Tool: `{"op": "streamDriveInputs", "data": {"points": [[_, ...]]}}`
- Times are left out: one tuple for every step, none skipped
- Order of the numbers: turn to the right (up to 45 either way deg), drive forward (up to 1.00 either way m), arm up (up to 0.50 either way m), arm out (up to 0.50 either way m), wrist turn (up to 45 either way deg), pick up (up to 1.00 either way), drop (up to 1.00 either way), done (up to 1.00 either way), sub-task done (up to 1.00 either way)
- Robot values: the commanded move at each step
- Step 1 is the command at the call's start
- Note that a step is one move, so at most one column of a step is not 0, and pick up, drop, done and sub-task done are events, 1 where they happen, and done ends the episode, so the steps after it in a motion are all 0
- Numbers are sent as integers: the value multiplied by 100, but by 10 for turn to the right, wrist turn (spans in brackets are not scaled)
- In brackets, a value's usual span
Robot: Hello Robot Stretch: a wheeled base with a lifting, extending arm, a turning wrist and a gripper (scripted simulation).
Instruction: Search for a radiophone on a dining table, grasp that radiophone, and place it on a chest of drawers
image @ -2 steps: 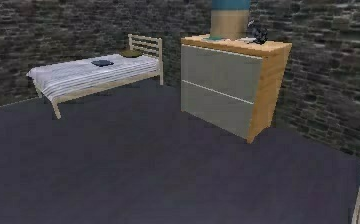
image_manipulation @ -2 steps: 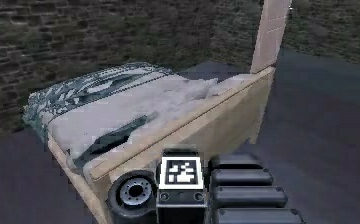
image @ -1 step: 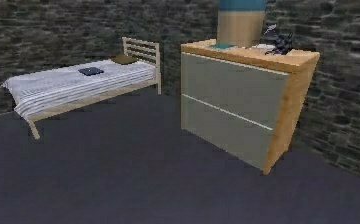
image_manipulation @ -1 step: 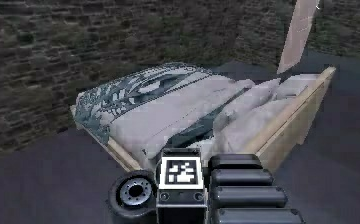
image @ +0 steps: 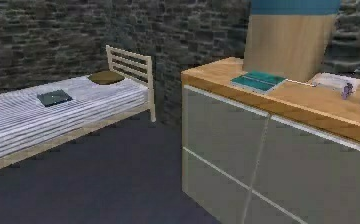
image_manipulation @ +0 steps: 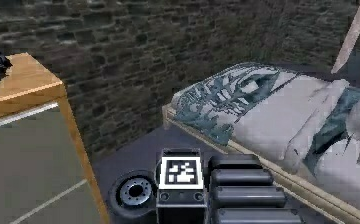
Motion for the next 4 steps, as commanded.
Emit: {"op": "streamDriveInputs", "data": {"points": [[90,0,0,0,0,0,0,0,0],[0,45,0,0,0,0,0,0,0],[-150,0,0,0,0,0,0,0,0],[60,0,0,0,0,0,0,0,0]]}}
